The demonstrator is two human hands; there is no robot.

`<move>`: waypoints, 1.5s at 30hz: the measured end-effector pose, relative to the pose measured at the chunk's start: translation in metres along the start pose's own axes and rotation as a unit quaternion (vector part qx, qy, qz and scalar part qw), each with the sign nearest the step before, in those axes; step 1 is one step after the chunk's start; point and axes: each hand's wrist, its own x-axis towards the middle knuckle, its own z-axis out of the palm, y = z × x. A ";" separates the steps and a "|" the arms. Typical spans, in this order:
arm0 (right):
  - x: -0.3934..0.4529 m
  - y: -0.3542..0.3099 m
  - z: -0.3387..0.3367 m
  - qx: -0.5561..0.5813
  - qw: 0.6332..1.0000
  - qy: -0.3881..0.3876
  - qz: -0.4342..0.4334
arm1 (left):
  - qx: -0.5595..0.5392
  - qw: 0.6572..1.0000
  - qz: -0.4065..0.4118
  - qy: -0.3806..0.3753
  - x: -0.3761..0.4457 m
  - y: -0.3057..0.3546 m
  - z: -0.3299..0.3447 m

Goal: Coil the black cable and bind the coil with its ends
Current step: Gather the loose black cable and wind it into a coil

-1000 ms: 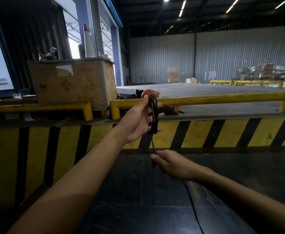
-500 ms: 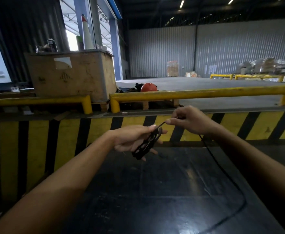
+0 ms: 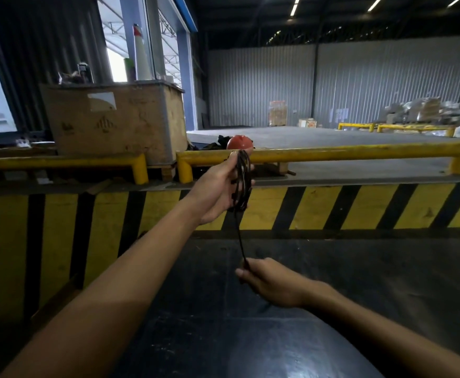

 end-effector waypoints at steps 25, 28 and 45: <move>-0.027 -0.012 0.023 -0.093 0.995 -0.006 0.037 | -0.113 0.983 -0.081 -0.119 -0.027 -0.005 0.003; -0.035 -0.037 0.003 -0.119 0.993 -0.025 0.008 | 0.009 0.985 -0.146 -0.094 -0.027 -0.022 -0.006; -0.056 0.006 -0.007 0.372 0.908 0.188 0.034 | 0.011 0.935 -0.259 -0.244 -0.054 -0.083 0.016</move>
